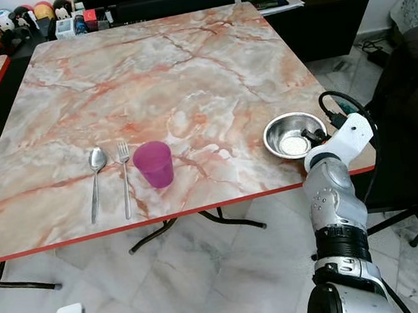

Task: Setting the table

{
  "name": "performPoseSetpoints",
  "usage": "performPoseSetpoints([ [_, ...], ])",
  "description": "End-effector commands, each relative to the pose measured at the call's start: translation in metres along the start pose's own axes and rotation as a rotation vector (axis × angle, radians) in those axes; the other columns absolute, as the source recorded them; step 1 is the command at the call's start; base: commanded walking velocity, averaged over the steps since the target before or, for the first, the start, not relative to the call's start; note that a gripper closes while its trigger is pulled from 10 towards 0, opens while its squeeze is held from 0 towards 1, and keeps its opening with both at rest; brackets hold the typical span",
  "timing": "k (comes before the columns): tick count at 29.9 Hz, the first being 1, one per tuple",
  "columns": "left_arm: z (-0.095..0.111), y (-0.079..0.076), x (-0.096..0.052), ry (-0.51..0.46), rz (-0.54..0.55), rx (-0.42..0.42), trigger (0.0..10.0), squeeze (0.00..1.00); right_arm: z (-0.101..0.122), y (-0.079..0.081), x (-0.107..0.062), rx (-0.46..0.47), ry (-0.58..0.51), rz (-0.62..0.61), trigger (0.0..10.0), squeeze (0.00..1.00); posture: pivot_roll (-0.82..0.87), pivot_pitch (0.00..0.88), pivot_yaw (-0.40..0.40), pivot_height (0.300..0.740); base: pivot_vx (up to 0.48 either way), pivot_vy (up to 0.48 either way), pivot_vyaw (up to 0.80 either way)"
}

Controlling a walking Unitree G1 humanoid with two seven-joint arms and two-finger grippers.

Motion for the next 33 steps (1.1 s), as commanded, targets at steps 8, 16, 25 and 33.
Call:
performPoseSetpoints([
  [8, -0.014, 0.000, -0.004, 0.048, 0.010, 0.007, 10.0, 0.00, 0.018, 0.021, -0.005, 0.122, -0.101, 0.134, 9.5, 0.00, -0.07, 0.159, 0.027, 0.740, 0.000, 0.000, 0.00],
  [16, -0.020, 0.023, -0.009, 0.065, 0.038, 0.010, 10.0, 0.00, 0.050, 0.064, -0.024, 0.278, -0.248, 0.355, 10.0, 0.00, -0.07, 0.160, 0.031, 0.740, 0.000, 0.000, 0.00],
  [25, -0.008, 0.020, -0.003, 0.060, 0.042, -0.002, 10.0, 0.00, 0.070, 0.090, -0.041, 0.282, -0.338, 0.485, 10.0, 0.00, -0.07, 0.162, 0.033, 0.740, 0.000, 0.045, 0.00],
  [33, -0.010, -0.012, 0.000, 0.062, 0.010, -0.005, 10.0, 0.00, 0.078, 0.093, -0.045, 0.184, -0.390, 0.499, 10.0, 0.00, -0.06, 0.163, 0.026, 0.740, 0.000, 0.470, 0.00],
])
Point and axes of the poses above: a point about 5 cm out from each wrist's last joint towards the gripper, its own x axis pointing out of the wrist towards the gripper, its own z axis along the axis of the wrist's last joint, y = z × x, the point moved 1 cm from there along x, pointing out of the wrist towards the gripper, and after that the axes turned 10 degrees about x, right-handed, at the moved point
